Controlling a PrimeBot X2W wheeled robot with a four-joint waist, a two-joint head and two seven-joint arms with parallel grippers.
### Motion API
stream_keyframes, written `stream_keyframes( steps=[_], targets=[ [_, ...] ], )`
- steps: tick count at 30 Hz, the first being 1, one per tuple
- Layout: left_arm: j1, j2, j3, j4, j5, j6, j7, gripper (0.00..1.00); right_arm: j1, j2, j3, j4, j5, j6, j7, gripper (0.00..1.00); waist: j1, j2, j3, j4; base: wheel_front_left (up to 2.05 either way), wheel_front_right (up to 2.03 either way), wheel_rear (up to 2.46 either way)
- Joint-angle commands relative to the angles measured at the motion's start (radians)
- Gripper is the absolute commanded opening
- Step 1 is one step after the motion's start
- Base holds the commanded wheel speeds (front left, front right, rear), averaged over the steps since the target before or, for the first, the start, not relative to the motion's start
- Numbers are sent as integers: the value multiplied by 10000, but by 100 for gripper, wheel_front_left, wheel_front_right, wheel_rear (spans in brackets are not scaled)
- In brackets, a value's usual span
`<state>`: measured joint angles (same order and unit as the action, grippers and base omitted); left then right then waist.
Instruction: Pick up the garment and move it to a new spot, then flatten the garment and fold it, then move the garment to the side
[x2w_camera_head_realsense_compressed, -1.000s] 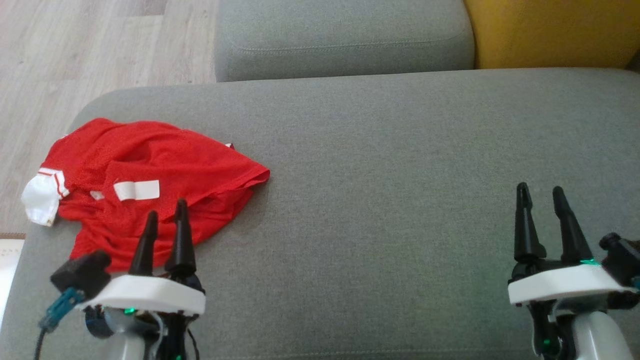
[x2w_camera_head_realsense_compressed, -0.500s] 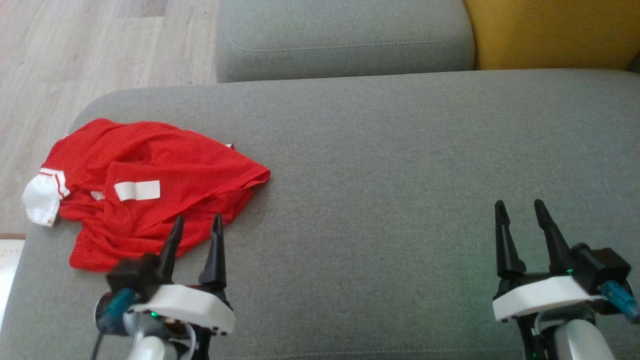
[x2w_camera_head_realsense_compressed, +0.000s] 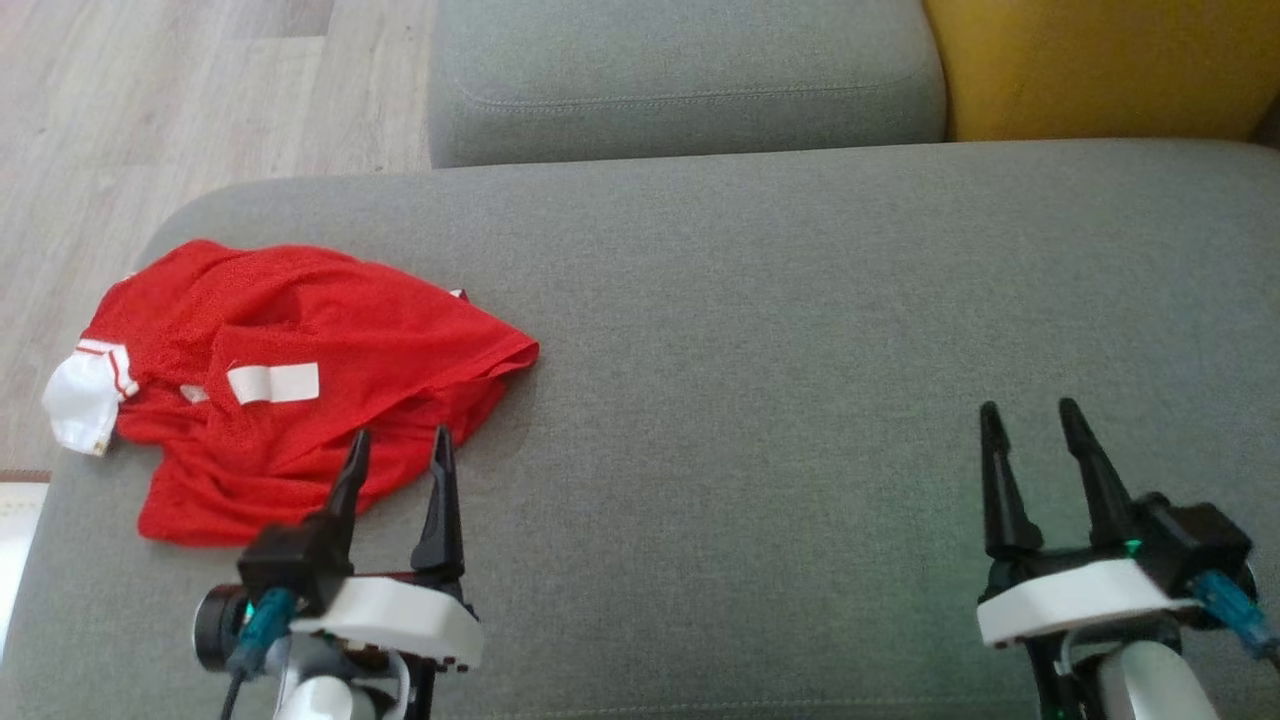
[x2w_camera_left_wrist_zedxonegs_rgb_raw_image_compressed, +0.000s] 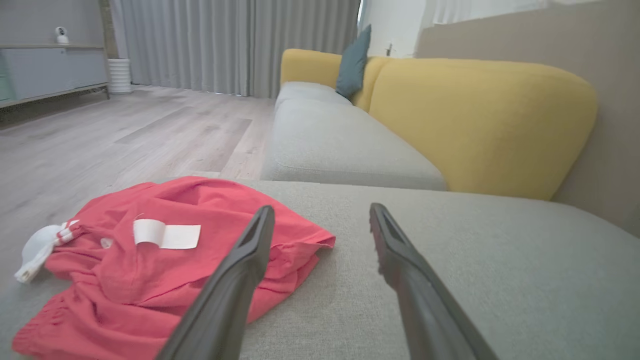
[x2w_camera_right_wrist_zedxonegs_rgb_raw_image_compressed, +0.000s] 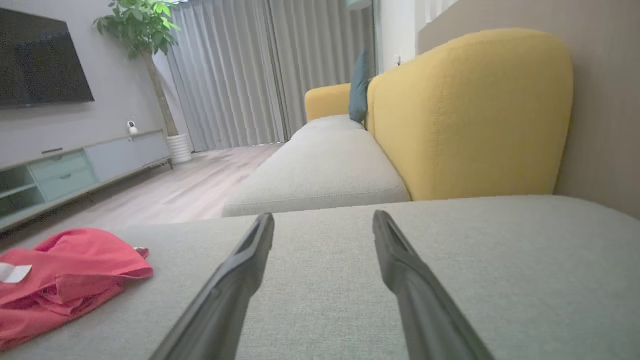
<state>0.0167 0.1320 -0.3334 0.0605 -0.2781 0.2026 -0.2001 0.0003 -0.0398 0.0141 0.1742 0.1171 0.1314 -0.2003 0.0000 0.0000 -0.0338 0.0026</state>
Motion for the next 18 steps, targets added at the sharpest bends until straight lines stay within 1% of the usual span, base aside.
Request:
stream_keyframes(
  steps=[1,4,8,9,10,14,18],
  targets=[
    [-309,-92,481,-421,43,-6,-182,100,-303,-92,151,-156,294,-7,-177,100,0,0,-21,18,0,0,0],
    [-135,-299,823,-385,-6,-209,-270,100,-327,-95,123,163,981,-7,-266,100,0,0,-58,51,0,0,0],
    [68,-530,1094,-125,133,-605,-387,100,-417,-98,283,764,1359,-7,-384,100,0,0,-98,78,0,0,0],
    [106,-573,1120,-2,203,-708,-417,100,-447,-99,326,932,1365,-7,-413,100,0,0,-111,83,0,0,0],
    [106,-573,1120,-2,203,-708,-417,100,-447,-99,326,932,1365,-7,-413,100,0,0,-111,83,0,0,0],
    [176,-696,1174,526,552,-1014,-534,100,-549,-102,545,1710,1377,-7,-531,100,0,0,-170,101,0,0,0],
    [159,-758,1190,987,890,-1160,-617,100,-706,-104,668,2132,1236,-7,-615,100,0,0,-215,83,0,0,0]
  ],
)
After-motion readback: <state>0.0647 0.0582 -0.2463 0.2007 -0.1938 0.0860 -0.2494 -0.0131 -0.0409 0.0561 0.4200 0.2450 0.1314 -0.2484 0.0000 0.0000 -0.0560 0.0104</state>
